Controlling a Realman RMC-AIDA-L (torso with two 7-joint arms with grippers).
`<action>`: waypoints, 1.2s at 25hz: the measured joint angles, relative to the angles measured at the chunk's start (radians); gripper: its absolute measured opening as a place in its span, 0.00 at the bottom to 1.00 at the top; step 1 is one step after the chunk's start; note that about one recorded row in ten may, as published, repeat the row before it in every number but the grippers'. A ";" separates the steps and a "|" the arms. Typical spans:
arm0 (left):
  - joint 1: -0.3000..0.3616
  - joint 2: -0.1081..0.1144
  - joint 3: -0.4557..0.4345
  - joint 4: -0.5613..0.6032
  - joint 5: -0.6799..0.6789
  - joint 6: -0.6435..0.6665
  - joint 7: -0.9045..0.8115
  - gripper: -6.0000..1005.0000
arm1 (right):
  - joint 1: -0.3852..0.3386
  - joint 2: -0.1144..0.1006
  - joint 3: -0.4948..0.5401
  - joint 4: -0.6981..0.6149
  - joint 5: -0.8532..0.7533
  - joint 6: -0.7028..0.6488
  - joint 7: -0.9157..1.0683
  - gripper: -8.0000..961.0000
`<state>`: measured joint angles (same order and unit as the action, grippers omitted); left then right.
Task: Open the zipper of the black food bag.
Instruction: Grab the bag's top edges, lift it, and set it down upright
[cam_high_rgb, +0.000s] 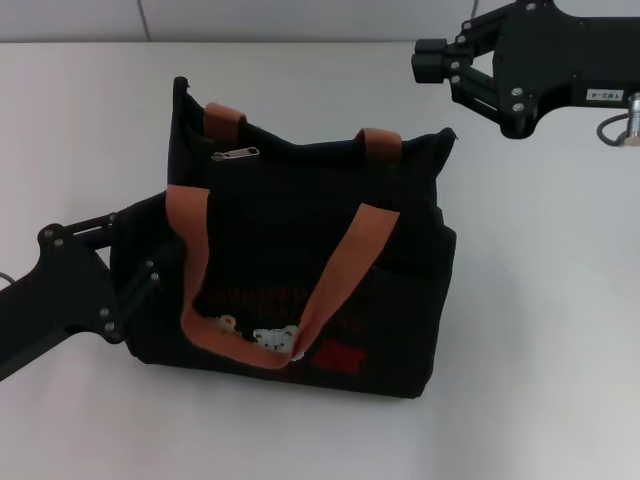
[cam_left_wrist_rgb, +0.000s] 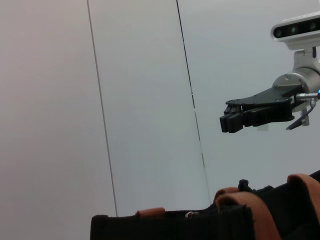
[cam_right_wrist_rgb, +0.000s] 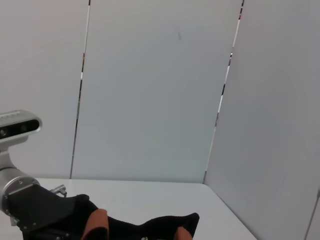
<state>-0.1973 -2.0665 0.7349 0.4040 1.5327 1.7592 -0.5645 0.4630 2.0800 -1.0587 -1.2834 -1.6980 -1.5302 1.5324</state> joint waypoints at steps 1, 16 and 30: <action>-0.001 0.000 0.000 0.000 0.000 0.003 0.000 0.27 | 0.000 0.000 0.003 0.000 0.000 -0.001 0.000 0.13; -0.004 0.000 0.000 -0.003 0.000 0.008 0.000 0.20 | -0.004 0.000 0.006 0.004 0.000 -0.002 0.000 0.14; -0.091 -0.004 -0.022 0.147 -0.038 0.151 -0.059 0.19 | -0.013 0.000 0.060 0.007 0.039 -0.027 -0.013 0.15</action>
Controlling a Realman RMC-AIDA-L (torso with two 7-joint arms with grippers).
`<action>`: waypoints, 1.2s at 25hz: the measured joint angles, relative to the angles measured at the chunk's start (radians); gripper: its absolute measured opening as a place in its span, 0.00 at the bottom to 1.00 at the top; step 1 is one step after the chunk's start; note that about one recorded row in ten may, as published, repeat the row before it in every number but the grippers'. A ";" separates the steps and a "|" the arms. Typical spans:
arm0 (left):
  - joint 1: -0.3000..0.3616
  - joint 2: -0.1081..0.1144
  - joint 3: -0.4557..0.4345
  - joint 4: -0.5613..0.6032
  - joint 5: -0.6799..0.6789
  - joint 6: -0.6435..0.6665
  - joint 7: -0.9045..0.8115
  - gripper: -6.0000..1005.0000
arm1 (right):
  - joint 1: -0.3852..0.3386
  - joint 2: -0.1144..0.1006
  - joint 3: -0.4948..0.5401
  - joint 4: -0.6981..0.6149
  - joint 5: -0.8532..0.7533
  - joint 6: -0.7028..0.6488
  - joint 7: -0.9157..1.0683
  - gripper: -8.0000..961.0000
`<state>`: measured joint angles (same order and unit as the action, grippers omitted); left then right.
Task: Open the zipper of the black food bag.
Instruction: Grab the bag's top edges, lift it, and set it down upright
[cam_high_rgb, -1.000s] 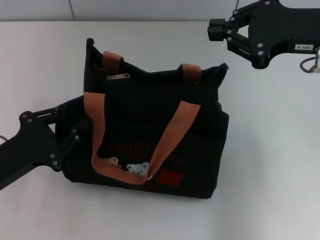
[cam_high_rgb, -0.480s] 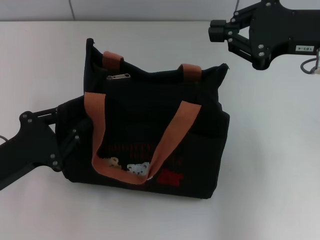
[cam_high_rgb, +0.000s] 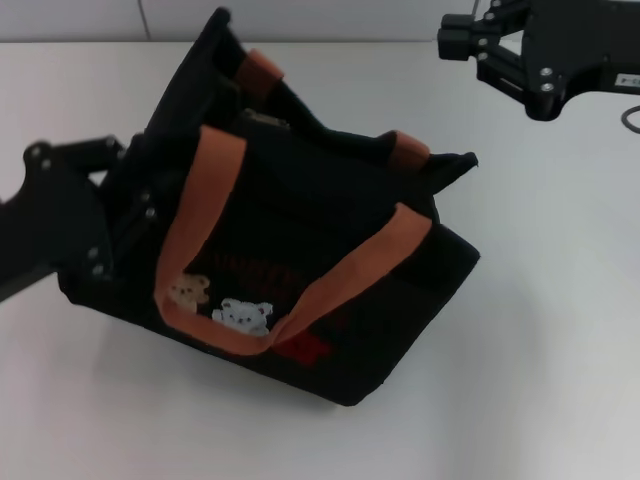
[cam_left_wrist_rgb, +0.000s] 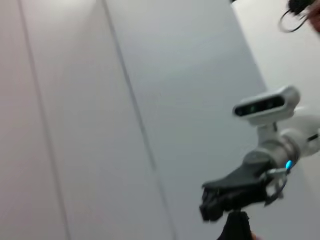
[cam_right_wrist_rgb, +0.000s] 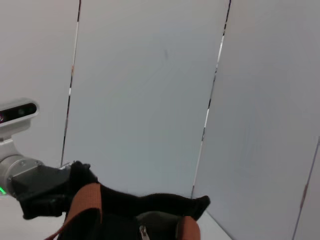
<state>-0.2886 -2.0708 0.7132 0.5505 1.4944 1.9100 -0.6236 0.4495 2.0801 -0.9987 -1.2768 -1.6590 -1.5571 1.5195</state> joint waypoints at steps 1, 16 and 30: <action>0.000 0.000 0.000 0.000 0.000 0.000 0.000 0.19 | 0.000 0.000 0.000 0.000 0.000 0.000 0.000 0.16; -0.125 -0.007 0.095 0.137 -0.049 0.039 -0.086 0.19 | 0.064 -0.008 0.013 0.040 -0.011 -0.120 0.073 0.17; -0.126 -0.006 0.107 0.130 -0.053 0.029 -0.076 0.19 | 0.151 -0.003 -0.021 0.124 -0.116 -0.168 0.167 0.23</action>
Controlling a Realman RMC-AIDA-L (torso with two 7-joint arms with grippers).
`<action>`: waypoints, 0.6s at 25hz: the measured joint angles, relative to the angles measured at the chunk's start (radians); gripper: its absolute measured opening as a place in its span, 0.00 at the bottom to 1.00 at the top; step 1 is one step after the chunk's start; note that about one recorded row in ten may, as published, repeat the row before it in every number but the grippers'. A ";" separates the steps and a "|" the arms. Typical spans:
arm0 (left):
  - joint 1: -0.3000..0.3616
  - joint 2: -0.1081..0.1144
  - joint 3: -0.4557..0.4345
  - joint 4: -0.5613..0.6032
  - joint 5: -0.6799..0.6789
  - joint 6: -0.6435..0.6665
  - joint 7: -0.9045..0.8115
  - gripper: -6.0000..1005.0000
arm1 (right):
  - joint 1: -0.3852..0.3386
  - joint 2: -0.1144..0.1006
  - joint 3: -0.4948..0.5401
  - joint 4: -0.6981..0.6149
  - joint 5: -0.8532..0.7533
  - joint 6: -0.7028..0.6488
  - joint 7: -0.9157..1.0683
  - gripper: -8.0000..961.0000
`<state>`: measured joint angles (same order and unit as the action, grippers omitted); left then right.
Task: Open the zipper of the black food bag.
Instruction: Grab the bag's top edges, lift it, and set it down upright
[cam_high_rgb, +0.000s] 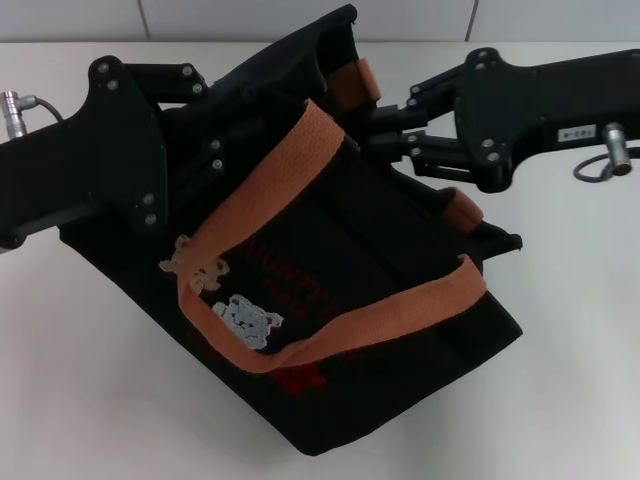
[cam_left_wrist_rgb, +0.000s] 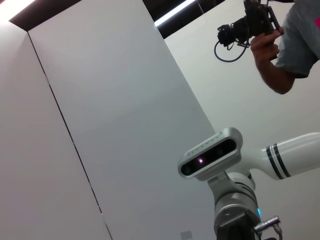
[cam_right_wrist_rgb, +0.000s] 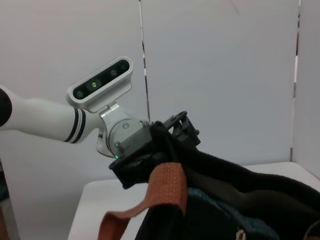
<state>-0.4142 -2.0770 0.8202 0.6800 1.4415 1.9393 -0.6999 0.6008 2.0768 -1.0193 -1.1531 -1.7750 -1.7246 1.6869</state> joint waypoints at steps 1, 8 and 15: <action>0.000 0.000 0.000 0.000 0.000 0.000 0.000 0.19 | 0.008 0.000 0.000 0.012 -0.001 0.002 0.000 0.24; -0.001 0.000 0.005 0.001 0.000 0.000 0.002 0.19 | 0.041 0.001 -0.007 0.049 -0.023 0.020 0.002 0.26; -0.009 0.000 0.011 0.004 0.000 -0.001 0.002 0.19 | 0.057 0.002 -0.066 0.049 -0.069 0.053 0.016 0.36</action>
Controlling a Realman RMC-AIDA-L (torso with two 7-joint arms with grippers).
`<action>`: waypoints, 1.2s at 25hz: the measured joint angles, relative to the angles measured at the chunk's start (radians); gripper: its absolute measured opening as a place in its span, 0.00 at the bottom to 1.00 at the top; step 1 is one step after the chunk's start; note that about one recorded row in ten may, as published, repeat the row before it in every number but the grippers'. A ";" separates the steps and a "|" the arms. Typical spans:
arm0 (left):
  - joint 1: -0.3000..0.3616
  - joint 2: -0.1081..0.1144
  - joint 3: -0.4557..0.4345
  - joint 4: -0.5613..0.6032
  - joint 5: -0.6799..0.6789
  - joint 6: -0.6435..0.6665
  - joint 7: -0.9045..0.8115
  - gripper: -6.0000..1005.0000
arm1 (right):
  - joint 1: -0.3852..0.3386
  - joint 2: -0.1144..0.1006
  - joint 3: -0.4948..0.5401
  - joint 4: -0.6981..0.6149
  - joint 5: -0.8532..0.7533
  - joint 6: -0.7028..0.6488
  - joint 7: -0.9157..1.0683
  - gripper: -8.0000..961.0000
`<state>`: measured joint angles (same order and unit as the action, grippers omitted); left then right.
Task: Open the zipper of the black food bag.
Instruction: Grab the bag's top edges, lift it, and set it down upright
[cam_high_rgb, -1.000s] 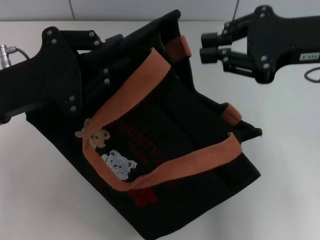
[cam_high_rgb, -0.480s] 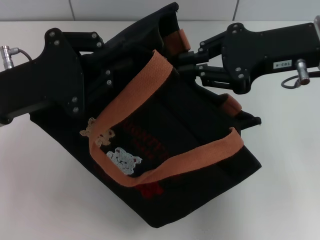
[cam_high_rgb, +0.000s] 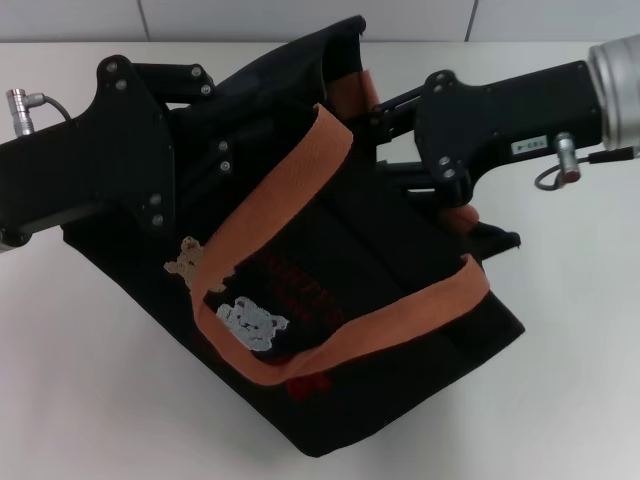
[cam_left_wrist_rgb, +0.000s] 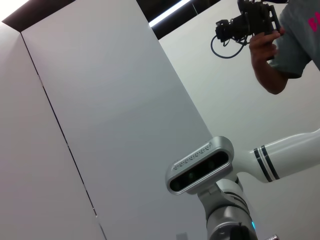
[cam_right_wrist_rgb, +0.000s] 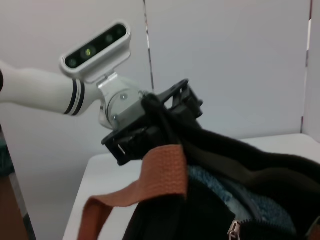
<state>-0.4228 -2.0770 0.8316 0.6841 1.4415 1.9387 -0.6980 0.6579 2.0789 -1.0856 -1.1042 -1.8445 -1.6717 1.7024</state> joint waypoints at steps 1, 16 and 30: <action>-0.001 0.000 0.000 -0.001 0.000 0.000 0.000 0.19 | 0.000 0.000 -0.013 -0.002 0.000 0.008 0.000 0.38; -0.005 0.000 0.026 -0.005 0.000 0.000 0.002 0.19 | -0.034 0.007 -0.075 -0.075 0.001 0.094 -0.030 0.11; -0.011 0.000 0.037 -0.006 0.000 0.001 0.002 0.19 | -0.086 0.004 -0.100 -0.163 0.011 0.092 -0.010 0.04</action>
<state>-0.4339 -2.0770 0.8686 0.6779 1.4412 1.9400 -0.6964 0.5722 2.0826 -1.1855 -1.2668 -1.8336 -1.5802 1.6927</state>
